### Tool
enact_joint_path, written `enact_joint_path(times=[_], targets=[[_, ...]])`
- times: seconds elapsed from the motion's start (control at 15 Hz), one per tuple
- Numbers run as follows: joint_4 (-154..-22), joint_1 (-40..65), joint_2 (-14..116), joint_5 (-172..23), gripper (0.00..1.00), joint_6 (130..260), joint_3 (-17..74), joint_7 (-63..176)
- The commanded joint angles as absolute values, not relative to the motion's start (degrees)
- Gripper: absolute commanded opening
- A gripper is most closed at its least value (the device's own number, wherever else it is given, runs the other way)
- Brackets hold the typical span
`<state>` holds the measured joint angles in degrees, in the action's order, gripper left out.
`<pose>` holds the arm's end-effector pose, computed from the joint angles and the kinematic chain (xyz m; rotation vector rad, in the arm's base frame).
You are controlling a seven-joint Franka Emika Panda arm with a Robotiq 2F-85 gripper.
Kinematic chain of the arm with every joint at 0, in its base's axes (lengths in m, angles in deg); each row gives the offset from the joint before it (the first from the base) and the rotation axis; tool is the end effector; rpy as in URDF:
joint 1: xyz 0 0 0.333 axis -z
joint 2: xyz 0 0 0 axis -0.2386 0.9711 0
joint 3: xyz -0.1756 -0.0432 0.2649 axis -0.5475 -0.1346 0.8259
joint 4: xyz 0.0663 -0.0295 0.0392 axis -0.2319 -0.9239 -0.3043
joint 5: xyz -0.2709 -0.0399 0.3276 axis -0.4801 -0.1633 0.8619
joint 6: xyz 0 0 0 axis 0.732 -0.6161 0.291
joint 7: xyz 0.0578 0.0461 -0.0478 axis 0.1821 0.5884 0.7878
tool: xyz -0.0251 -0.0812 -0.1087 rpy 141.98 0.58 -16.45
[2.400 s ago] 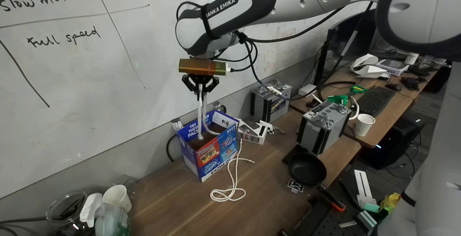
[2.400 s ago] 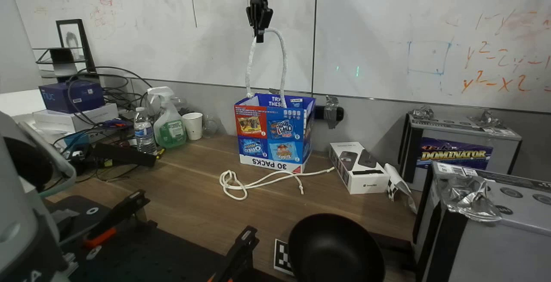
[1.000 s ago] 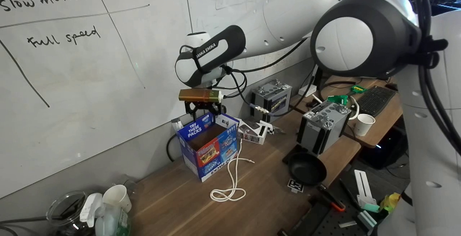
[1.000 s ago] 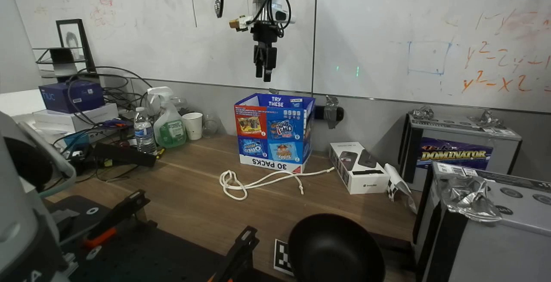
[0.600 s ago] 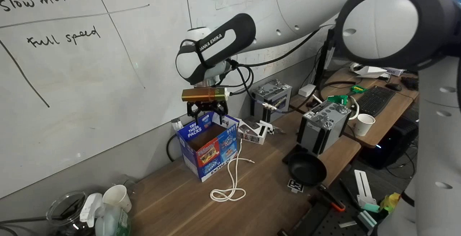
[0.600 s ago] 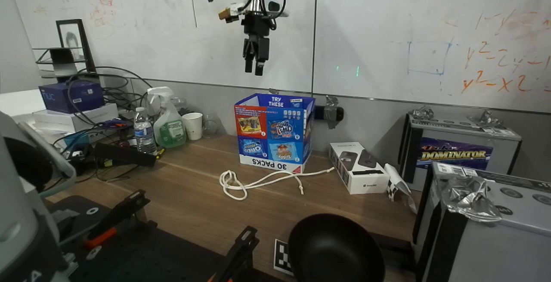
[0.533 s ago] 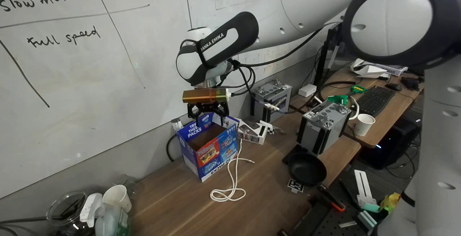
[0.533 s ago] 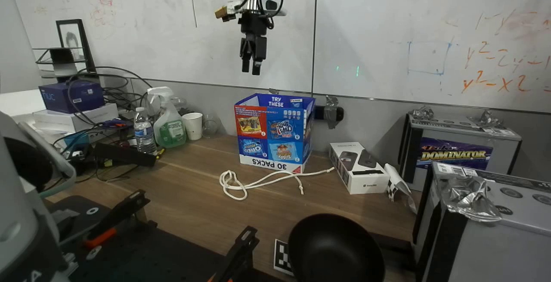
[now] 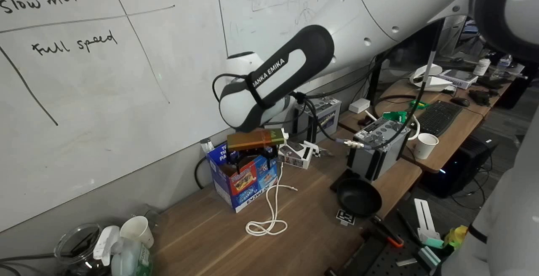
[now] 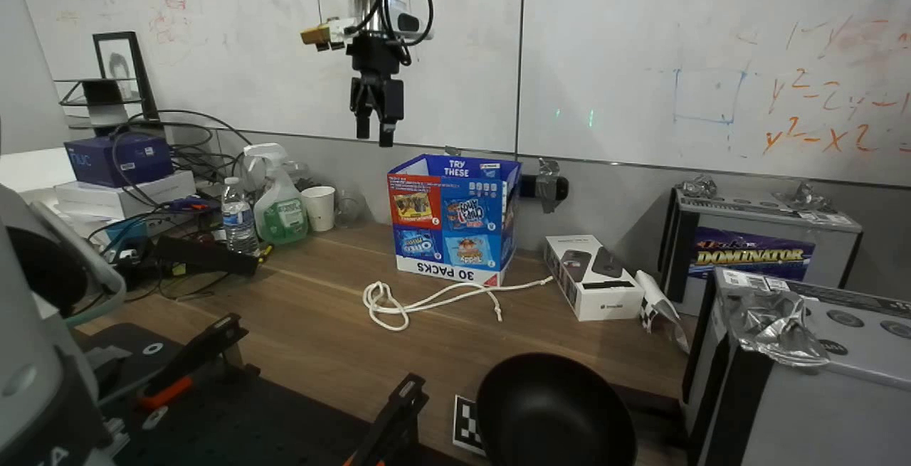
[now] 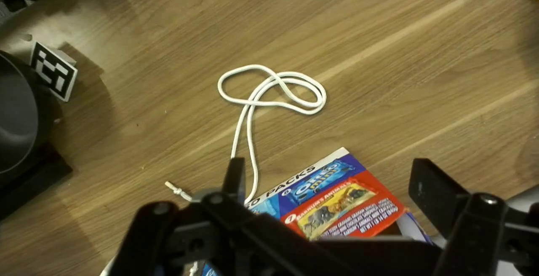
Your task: Pick up the ropes from the table and put them in the box
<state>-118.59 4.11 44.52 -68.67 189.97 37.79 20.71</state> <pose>0.5576 0.1508 0.2628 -3.0283 0.7414 0.1328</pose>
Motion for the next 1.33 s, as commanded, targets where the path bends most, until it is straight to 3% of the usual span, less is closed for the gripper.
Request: enact_joint_path(times=[0.0, 0.4, 1.27], targets=[[-124.90, 3.48, 45.19, -66.05, 1.00, 199.60, 39.03, 21.78], [-125.48, 2.25, 54.36, -59.19, 1.00, 208.01, 40.00, 18.81], [-117.39, 0.40, 70.02, -48.59, 1.00, 210.61, 37.44, 2.40]])
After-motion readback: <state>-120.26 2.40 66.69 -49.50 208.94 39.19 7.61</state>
